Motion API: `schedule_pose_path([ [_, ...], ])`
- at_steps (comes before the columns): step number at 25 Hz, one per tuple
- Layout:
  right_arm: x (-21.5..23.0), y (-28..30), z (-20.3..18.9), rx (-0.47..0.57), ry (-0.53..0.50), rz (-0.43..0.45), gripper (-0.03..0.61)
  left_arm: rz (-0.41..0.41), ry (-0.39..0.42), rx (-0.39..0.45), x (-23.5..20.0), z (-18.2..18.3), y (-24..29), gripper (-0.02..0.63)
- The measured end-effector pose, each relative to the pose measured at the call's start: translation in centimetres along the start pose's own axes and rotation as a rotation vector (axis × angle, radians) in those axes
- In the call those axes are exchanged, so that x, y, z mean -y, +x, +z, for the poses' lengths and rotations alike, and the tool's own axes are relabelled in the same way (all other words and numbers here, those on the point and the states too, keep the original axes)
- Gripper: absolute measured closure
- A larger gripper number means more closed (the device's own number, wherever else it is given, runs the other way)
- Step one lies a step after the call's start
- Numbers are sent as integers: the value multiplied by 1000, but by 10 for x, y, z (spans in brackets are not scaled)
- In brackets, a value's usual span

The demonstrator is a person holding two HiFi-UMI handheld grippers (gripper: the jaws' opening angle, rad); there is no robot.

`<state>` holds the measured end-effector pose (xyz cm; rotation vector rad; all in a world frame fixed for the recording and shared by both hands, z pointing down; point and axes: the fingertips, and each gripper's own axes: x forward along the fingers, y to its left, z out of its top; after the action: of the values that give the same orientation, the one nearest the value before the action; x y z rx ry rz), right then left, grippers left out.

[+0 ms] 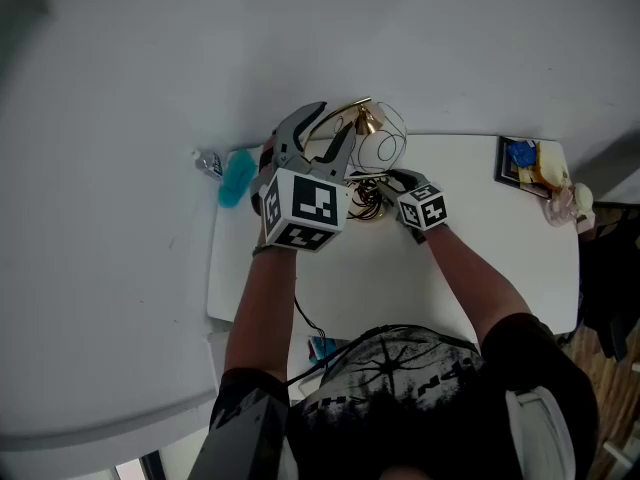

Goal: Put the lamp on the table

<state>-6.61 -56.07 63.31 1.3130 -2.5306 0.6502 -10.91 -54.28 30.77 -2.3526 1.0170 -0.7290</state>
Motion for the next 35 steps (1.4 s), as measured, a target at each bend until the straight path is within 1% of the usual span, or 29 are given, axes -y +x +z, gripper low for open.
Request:
schedule_pose_path([
  [5,-6,-31,7,32,-21,18,400,25,-114,84,10,15,-27,436],
  [8,-7,-55,13,59,-35,15,400,14,-183,117,21,21,-39,437],
  [10,-9,-73,17,75,-49,21,400,4,-229,123,31,21,-47,439],
  [14,-17,-111,23,104,-78,58,403,8,-303,120,55,19,-63,493],
  [18,-26,-148,21,102,-150,99,423,41,-373,136,82,17,-80,561],
  [20,-30,-169,21,110,-158,114,445,31,-410,152,100,19,-86,581],
  [22,-32,-193,24,128,-146,125,482,6,-438,161,121,22,-89,589],
  [24,-34,-217,28,146,-144,131,513,-14,-454,153,144,23,-92,593],
  [26,-37,-240,30,169,-152,141,537,-34,-486,143,167,20,-94,597],
  [31,-39,-293,28,216,-182,164,554,-74,-566,118,224,13,-97,597],
  [35,-35,-327,13,219,-196,162,557,-106,-609,108,265,13,-96,597],
])
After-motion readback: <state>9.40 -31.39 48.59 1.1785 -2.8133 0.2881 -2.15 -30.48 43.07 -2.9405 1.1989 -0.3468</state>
